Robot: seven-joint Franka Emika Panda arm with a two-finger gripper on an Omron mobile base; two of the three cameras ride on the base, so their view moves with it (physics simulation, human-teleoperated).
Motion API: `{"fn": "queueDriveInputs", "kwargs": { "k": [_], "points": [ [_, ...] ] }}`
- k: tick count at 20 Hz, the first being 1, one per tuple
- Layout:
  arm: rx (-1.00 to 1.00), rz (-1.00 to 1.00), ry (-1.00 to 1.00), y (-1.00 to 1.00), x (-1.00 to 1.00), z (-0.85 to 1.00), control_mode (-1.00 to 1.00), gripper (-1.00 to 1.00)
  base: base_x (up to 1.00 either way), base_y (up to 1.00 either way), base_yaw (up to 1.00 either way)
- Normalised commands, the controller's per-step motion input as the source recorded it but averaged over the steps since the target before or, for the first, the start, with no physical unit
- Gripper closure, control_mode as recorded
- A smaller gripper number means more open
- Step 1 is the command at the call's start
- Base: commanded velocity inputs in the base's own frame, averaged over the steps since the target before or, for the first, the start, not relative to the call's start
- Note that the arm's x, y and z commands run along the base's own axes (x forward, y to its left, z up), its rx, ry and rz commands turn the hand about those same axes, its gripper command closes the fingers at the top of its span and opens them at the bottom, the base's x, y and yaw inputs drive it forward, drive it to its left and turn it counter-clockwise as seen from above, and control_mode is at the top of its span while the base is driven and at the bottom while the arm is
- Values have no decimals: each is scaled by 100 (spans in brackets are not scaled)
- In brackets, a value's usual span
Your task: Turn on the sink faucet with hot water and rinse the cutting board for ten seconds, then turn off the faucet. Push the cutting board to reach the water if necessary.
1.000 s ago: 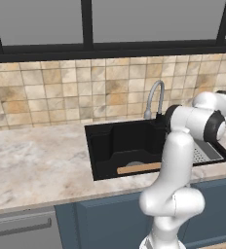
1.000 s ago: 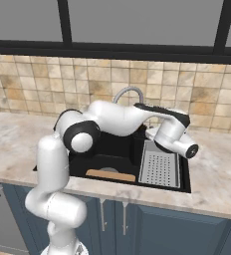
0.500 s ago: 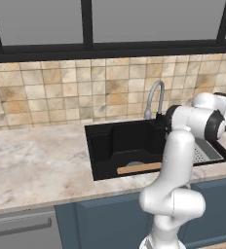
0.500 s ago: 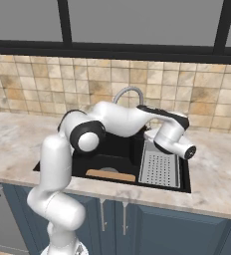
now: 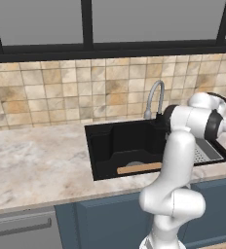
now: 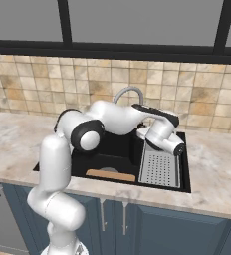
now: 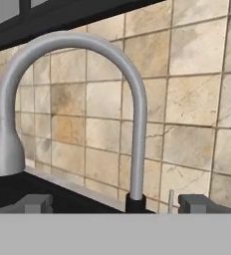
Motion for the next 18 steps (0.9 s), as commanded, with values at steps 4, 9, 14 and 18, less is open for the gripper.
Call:
{"fn": "queueDriveInputs", "kwargs": {
  "k": [4, 9, 14, 18],
  "points": [
    [0, -4, 0, 26, 26, -10, -100, -100, 0, 0, 0],
    [0, -2, 0, 8, 24, -14, -100, -100, 0, 0, 0],
    [0, 0, 0, 1, 20, -9, -100, -100, 0, 0, 0],
    [0, 0, 0, 0, 26, -4, -100, -100, 0, 0, 0]
  ]
}}
